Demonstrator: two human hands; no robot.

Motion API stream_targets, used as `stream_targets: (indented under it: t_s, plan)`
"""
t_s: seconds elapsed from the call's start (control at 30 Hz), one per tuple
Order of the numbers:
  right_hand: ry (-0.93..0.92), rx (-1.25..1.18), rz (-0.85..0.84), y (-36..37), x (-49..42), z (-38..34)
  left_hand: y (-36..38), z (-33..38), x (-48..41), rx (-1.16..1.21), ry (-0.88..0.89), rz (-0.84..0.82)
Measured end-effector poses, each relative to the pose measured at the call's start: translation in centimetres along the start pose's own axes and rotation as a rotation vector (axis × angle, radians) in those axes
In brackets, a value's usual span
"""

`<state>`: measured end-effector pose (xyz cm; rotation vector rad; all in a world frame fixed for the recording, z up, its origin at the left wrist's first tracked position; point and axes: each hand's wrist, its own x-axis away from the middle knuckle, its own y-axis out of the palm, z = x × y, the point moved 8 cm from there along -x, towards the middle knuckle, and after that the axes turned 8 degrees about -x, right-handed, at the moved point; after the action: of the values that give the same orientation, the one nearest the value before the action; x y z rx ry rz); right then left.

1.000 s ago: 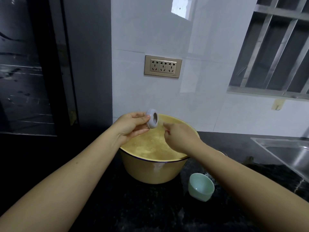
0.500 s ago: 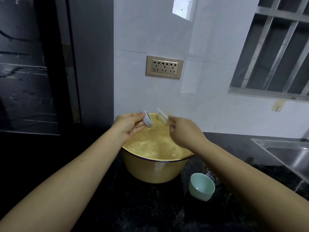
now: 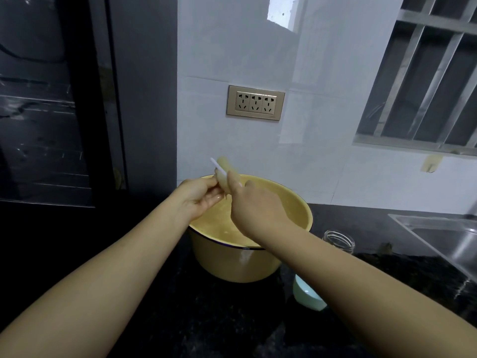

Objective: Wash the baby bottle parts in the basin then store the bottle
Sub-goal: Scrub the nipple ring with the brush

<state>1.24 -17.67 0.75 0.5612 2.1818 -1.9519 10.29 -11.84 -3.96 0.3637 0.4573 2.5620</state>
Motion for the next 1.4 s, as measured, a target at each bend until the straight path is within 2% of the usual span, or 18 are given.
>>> stream_targets:
  t_s: [0.17, 0.33, 0.53, 0.73, 0.9, 1.0, 1.17, 1.4]
  plan:
    - [0.052, 0.151, 0.014, 0.3, -0.8, 0.3, -0.1, 0.1, -0.1, 0.057, 0.012, 0.004]
    - [0.050, 0.299, -0.032, 1.2, -0.2, 0.8, -0.5, 0.4, -0.3, 0.015, 0.057, 0.064]
    - [-0.029, 0.411, -0.284, 2.8, 0.4, 2.0, -0.7, 0.9, -0.3, 0.044, 0.114, 0.067]
    - [0.086, 0.151, -0.276, 2.7, -0.9, 5.2, 0.1, 1.0, 0.1, -0.050, 0.133, -0.009]
    - [0.122, -0.266, -0.061, -0.3, -1.3, 6.4, 0.7, 1.0, 0.4, -0.187, 0.162, -0.054]
    - [0.099, -0.464, 0.004, -1.4, -1.5, 6.6, 1.4, 0.9, 0.6, -0.247, 0.165, -0.116]
    - [0.011, -0.580, -0.001, -2.4, -1.2, 6.3, 2.7, 0.8, 1.3, -0.249, 0.155, -0.261]
    - [-0.051, -0.705, 0.044, -3.6, -0.5, 5.9, 3.4, 0.4, 2.3, -0.252, 0.109, -0.330]
